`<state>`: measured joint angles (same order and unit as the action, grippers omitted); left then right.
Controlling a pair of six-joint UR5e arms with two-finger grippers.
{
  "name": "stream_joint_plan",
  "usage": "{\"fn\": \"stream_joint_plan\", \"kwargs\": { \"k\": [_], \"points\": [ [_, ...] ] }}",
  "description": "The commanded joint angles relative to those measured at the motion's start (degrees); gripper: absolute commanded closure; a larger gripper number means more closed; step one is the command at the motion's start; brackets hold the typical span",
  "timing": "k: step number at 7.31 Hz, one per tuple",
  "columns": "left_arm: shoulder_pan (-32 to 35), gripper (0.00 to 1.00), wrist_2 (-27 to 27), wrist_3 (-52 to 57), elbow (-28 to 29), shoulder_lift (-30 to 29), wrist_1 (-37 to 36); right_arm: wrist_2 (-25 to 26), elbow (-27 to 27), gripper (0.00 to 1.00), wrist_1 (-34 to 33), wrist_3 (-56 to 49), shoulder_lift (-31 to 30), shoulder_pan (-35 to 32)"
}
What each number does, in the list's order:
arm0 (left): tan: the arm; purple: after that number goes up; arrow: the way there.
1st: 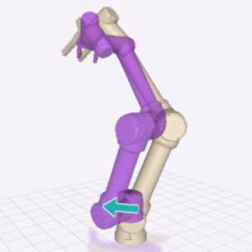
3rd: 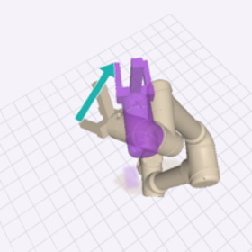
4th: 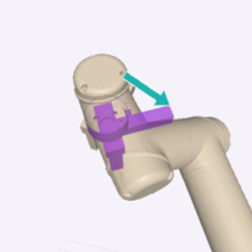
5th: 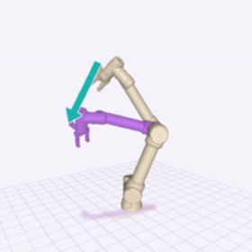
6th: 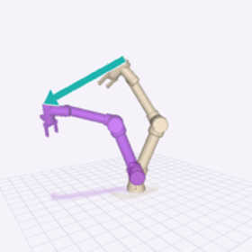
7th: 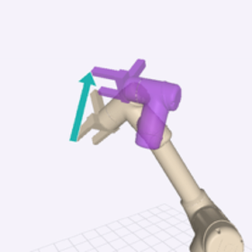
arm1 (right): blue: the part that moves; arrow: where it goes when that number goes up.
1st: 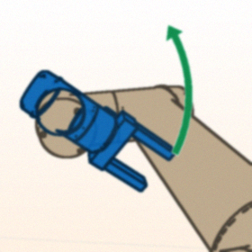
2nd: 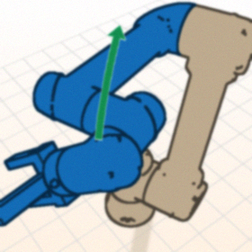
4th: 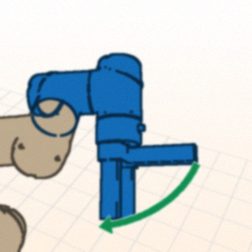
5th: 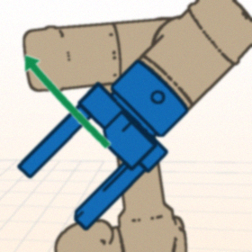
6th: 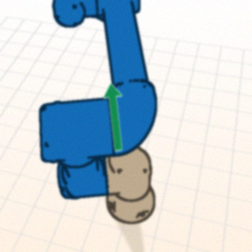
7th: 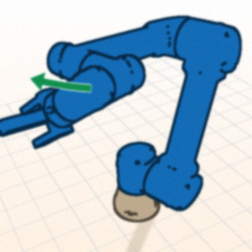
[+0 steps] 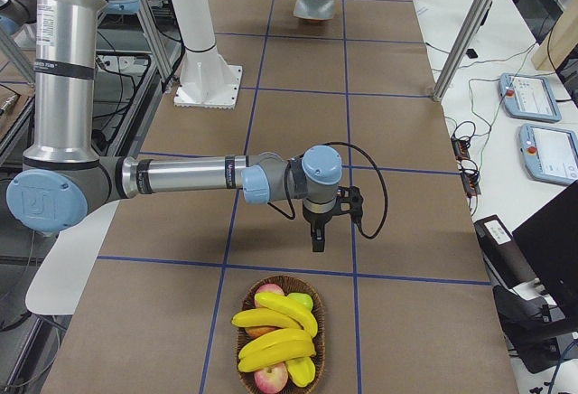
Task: Transfer all bananas from basket to plate
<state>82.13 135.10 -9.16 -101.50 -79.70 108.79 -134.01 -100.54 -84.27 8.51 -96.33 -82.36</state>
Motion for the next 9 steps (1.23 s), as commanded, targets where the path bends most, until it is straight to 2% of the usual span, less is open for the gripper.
{"fn": "stream_joint_plan", "kwargs": {
  "k": [1,4,6,7,8,9],
  "points": [
    [0.0,0.01,0.1,0.1,-0.1,0.1,1.3,-0.4,0.1,0.00,0.1,-0.5,-0.1,0.0],
    [-0.1,0.01,0.2,0.0,1.4,0.1,0.9,-1.0,-0.8,0.00,0.1,-0.4,-0.7,0.0],
    [-0.2,0.00,0.1,-2.2,1.3,0.0,2.4,-0.6,-0.9,0.00,0.9,-0.4,-5.8,-0.1],
    [-0.7,0.00,-0.2,-2.2,1.4,0.0,3.9,1.1,-1.1,0.00,1.6,-0.1,-8.5,-0.2],
    [-0.8,0.00,-0.2,-2.7,1.3,0.0,3.9,7.7,-1.8,0.02,1.7,0.1,-10.6,-0.3],
    [-0.8,0.00,0.1,-3.0,1.1,0.1,3.9,10.7,-2.4,0.05,1.7,0.5,-11.8,-0.6]
  ]
}}
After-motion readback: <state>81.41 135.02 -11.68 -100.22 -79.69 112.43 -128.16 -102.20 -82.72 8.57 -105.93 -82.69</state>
